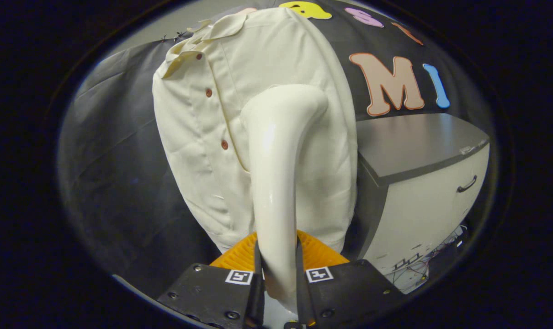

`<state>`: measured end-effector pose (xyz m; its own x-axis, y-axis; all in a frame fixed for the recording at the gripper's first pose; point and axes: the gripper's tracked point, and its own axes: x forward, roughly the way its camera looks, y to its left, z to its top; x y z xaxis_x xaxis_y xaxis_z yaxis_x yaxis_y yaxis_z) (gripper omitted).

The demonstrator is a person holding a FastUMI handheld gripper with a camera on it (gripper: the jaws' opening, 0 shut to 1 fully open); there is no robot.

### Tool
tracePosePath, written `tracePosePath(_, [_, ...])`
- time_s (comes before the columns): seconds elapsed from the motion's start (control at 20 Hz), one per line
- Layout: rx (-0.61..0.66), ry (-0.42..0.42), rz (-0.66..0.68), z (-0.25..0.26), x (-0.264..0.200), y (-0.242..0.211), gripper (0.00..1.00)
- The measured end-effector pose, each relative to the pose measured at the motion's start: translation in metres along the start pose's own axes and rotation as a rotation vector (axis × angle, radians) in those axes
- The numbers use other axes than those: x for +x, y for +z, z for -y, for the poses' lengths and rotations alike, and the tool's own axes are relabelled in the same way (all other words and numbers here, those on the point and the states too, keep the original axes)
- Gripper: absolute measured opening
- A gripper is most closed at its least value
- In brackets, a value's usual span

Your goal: Iron the clothes twice with a garment steamer, once on the left side and once on the right side.

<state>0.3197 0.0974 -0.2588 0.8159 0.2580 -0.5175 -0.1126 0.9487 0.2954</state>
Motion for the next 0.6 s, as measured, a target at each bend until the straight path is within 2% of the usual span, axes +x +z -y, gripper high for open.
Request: tracePosePath(0.6, [0.052, -0.019, -0.151, 0.021, 0.004, -0.085, 0.28])
